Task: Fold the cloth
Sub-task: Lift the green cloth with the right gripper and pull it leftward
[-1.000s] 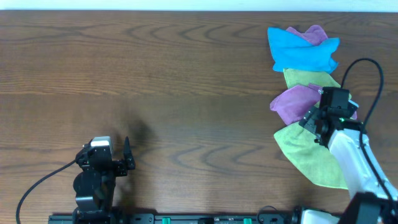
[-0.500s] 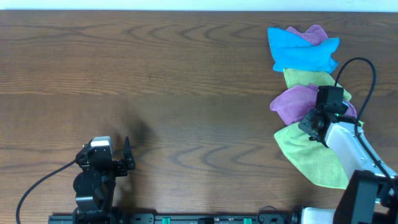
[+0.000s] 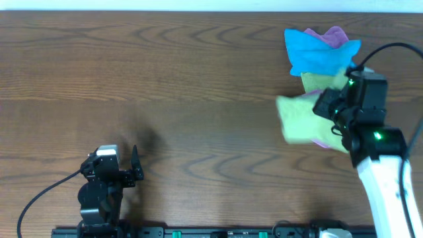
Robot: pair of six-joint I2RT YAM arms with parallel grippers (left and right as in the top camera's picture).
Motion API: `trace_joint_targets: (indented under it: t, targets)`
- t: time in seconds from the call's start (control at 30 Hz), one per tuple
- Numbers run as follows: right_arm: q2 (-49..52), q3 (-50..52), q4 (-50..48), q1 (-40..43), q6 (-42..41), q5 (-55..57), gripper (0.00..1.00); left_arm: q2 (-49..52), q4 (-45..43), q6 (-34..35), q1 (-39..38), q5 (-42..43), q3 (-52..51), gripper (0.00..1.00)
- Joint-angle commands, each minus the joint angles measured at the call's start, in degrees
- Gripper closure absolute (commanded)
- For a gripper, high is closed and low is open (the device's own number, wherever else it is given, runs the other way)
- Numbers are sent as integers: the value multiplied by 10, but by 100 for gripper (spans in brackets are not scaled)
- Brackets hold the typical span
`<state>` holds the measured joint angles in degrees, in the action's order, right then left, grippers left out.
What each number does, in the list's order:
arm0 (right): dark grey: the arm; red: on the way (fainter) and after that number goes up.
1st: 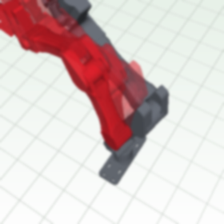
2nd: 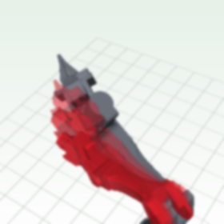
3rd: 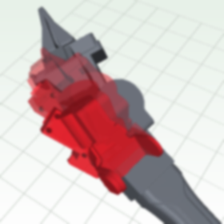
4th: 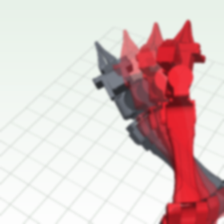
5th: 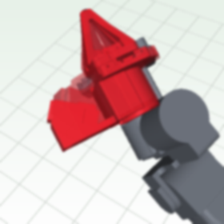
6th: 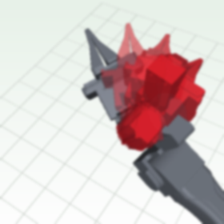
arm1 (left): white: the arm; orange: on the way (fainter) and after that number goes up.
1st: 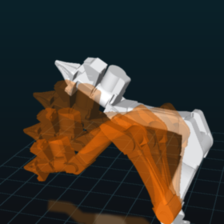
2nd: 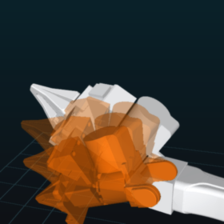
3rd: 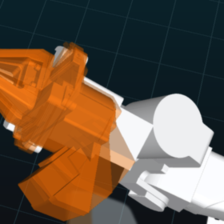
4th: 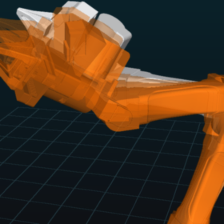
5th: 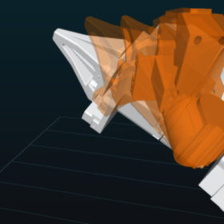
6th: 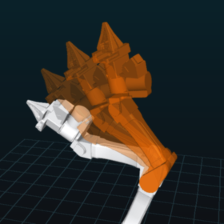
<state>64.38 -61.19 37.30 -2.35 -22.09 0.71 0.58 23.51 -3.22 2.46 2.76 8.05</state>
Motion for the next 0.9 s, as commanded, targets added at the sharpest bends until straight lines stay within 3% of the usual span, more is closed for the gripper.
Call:
trace_joint_targets:
  t: [0.0,0.27,0.57,0.73,0.87]
  targets:
    - [-26,-45,3,-52,14,-82,99,-3,3,2,-2,-2,-11,5]
    - [-5,-106,-87,-227,-11,-223,99,-3,3,2,-2,-2,-11,5]
    - [153,-111,-187,-415,-42,-249,99,-3,3,2,-2,-2,-11,5]
    - [195,-111,-237,-457,-62,-266,99,-3,2,2,-2,-2,-11,5]
    - [202,-111,-207,-433,-61,-223,99,-3,2,2,-2,-2,-11,5]
